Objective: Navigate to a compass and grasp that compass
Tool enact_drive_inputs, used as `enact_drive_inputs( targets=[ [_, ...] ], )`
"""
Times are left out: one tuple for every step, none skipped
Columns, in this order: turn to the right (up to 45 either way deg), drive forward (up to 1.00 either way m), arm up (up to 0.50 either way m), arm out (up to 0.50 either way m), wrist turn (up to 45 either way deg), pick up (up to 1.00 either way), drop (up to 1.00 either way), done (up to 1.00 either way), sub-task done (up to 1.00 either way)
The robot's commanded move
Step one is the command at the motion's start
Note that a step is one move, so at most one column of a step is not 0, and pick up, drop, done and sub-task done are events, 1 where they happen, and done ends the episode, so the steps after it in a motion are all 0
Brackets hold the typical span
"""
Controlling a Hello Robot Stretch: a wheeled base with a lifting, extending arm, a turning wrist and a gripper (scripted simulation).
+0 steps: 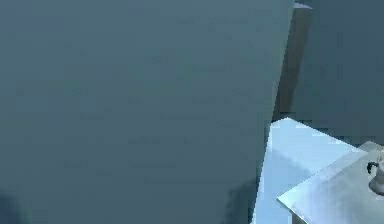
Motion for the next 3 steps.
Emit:
enact_drive_inputs(
  targets=[
    [-45.0,0.0,0.0,0.0,0.0,0.0,0.0,0.0,0.0],
    [-45.0,0.0,0.0,0.0,0.0,0.0,0.0,0.0,0.0],
    [-42.0,0.0,0.0,0.0,0.0,0.0,0.0,0.0,0.0]
  ],
)
